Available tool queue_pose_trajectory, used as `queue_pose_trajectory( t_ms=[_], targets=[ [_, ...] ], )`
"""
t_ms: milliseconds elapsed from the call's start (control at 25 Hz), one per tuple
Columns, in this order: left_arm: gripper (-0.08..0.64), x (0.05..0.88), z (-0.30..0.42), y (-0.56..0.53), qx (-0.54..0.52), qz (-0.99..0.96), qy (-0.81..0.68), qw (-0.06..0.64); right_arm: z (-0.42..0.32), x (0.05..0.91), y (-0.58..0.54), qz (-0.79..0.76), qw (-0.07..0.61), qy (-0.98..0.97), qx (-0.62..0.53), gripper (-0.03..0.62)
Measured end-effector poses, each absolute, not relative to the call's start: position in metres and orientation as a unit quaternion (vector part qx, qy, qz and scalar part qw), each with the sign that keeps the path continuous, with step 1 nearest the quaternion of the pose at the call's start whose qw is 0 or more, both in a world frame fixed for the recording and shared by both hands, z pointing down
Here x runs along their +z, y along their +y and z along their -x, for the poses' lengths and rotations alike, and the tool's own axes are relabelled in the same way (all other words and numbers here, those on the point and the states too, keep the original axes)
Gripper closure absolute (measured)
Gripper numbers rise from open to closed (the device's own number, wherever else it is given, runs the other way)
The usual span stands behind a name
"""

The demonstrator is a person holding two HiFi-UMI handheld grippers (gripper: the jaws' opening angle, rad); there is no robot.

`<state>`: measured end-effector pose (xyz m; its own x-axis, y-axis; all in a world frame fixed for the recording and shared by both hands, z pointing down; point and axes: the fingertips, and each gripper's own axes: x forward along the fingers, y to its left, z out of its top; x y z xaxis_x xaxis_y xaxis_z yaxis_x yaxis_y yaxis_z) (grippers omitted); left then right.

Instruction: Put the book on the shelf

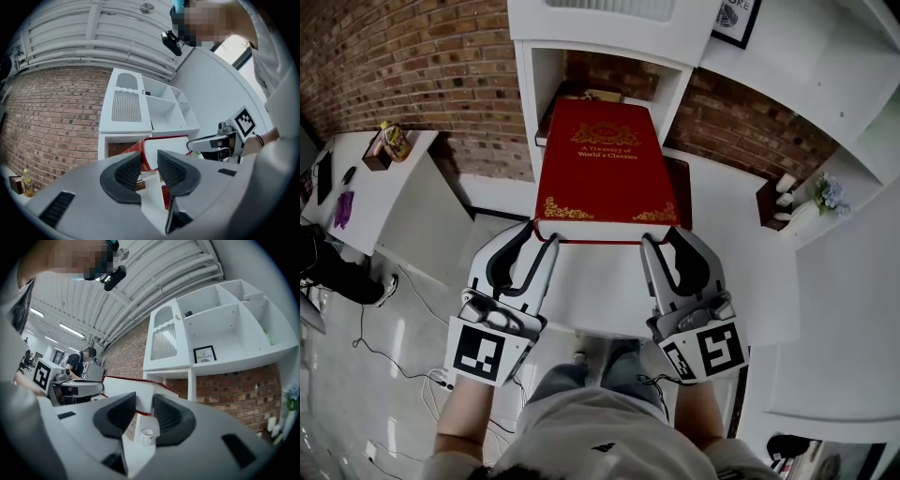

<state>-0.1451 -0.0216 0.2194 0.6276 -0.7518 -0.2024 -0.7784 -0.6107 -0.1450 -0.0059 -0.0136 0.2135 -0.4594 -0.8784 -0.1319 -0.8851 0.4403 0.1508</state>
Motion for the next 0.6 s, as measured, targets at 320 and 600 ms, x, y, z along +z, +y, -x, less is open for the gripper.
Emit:
queue_pose_trajectory(
  t_ms=[320, 600],
  targets=[
    [0.443, 0.217, 0.146, -0.041, 0.060, 0.891, 0.434, 0.118, 0.007, 0.213, -0.034, 0.514, 0.023, 0.851, 0.101, 0.465],
    [0.443, 0.216, 0.151, -0.063, 0.059, 0.889, 0.436, 0.124, 0.012, 0.213, -0.058, 0.514, 0.022, 0.852, 0.102, 0.465]
  ],
)
